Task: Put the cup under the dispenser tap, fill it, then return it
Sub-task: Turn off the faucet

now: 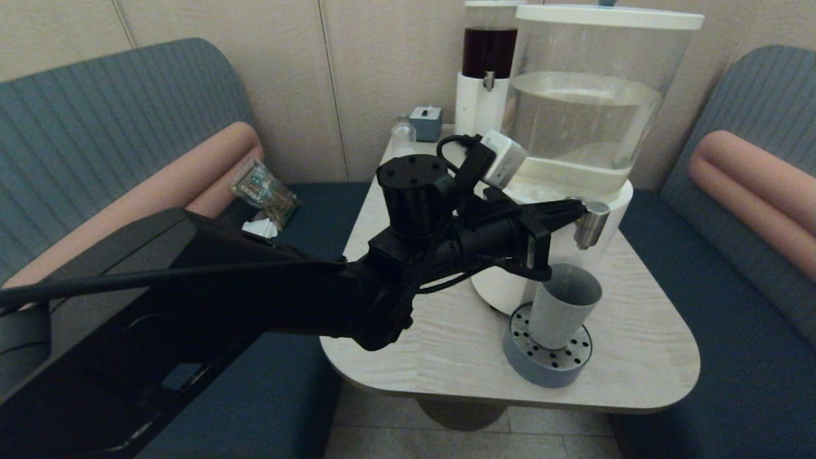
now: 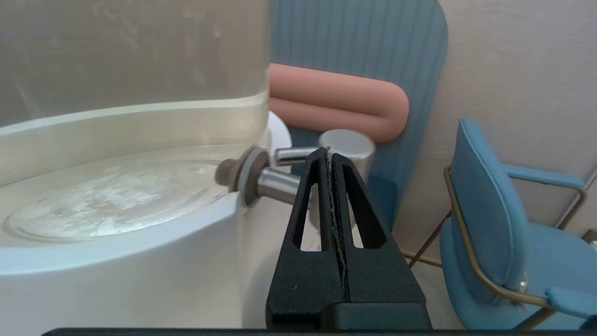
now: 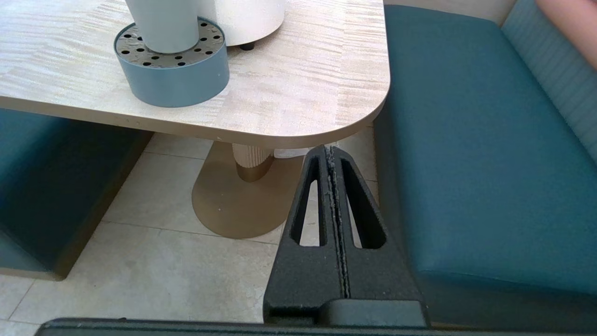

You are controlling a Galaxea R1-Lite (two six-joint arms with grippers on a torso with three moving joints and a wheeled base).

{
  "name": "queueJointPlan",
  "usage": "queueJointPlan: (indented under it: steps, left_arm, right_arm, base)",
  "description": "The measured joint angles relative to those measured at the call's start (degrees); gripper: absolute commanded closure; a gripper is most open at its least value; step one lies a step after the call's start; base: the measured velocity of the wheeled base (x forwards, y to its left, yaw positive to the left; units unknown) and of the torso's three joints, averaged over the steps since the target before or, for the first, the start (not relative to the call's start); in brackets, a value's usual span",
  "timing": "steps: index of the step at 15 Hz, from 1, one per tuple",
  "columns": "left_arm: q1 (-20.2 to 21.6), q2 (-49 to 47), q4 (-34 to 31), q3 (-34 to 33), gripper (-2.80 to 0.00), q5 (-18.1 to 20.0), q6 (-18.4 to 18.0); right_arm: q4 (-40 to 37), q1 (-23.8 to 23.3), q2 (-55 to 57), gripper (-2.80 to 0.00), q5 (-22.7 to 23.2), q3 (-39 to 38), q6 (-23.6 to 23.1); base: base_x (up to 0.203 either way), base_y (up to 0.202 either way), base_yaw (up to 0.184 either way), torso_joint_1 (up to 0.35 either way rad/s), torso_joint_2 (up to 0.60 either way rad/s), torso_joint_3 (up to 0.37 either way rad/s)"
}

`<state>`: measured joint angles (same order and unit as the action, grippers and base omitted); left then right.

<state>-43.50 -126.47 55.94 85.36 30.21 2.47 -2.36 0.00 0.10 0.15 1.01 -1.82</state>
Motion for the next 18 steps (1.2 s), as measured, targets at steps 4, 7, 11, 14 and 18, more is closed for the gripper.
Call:
queueJointPlan:
  steps: [4, 7, 11, 14, 18]
  left_arm:
    - [0.0, -1.5, -0.3, 1.8, 0.00, 0.0, 0.0]
    - [0.0, -2.4, -1.3, 4.4, 0.00, 0.1, 0.0]
    - [0.0, -3.7, -3.0, 7.7, 0.00, 0.1, 0.0]
    - [-0.1, -4.9, -3.7, 9.5, 0.00, 0.1, -0.1]
    - [-0.2, -6.4, -3.7, 11.3, 0.00, 0.1, -0.1]
  right_arm:
    - [0.0, 0.0, 0.0, 0.00, 0.0, 0.0, 0.0]
    - [0.0, 0.0, 0.0, 0.00, 0.0, 0.0, 0.0]
    - [0.0, 0.0, 0.0, 0.00, 0.0, 0.0, 0.0]
    - [0.0, 0.0, 0.0, 0.00, 0.0, 0.0, 0.0]
    - [0.0, 0.0, 0.0, 0.00, 0.0, 0.0, 0.0]
  base:
    - [0.000, 0.000, 0.000, 0.000, 0.00, 0.000]
    - [0.000, 0.000, 0.000, 0.000, 0.00, 0.000]
    - [0.000, 0.000, 0.000, 0.000, 0.00, 0.000]
    - [0.000, 0.000, 0.000, 0.000, 0.00, 0.000]
    - [0.000, 0.000, 0.000, 0.000, 0.00, 0.000]
